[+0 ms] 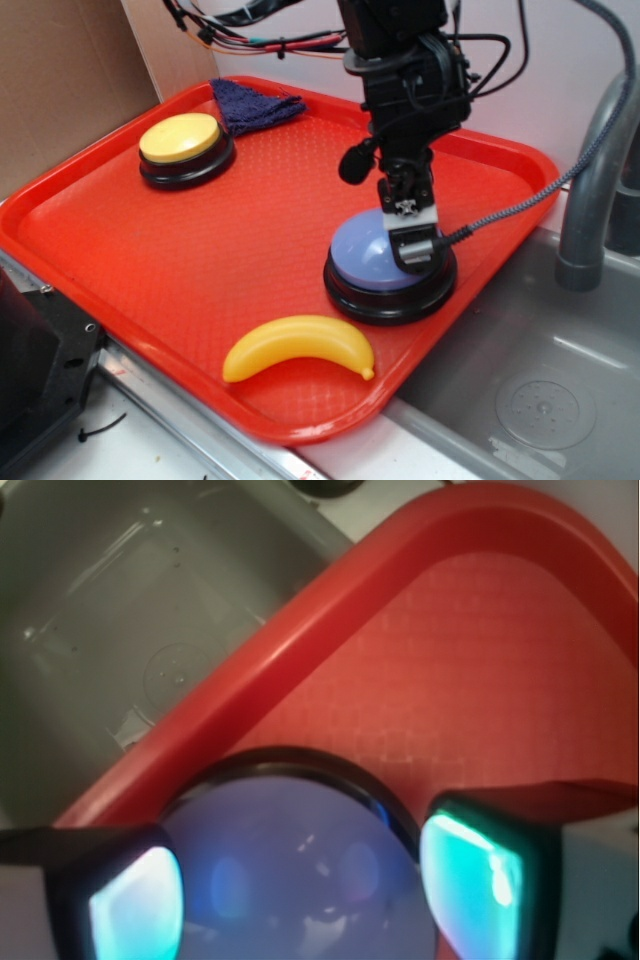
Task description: Push the purple button.
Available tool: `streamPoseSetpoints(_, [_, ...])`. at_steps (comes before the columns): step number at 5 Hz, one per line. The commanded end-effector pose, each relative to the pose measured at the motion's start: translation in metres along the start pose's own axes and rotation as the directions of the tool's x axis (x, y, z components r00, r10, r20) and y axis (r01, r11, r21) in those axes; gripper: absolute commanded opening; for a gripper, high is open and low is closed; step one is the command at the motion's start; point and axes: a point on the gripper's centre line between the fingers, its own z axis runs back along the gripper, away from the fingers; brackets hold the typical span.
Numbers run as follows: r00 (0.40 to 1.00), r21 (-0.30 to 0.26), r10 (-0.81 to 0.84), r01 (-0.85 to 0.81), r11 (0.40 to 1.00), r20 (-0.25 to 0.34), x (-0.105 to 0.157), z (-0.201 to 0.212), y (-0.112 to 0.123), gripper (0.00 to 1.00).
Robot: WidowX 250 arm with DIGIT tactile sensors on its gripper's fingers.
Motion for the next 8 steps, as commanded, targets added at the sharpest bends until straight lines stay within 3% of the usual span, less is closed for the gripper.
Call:
streamPoseSetpoints(1, [1.000,-0.007,0.004,-0.004,1.000,-0.024,0.009,0.011,-0.018,1.00])
streamPoseSetpoints(4, [0.995,-0.040,0.014,-0.018,0.999,-0.101,0.006,-0.006,-0.016,1.00])
streamPoseSetpoints(7, [0.998,0.080,0.025,-0.020,0.997,-0.062,0.004,0.044,-0.021,1.00])
streamPoseSetpoints(8, [0.998,0.090,0.057,-0.053,0.995,-0.036,-0.003,0.053,-0.023,1.00])
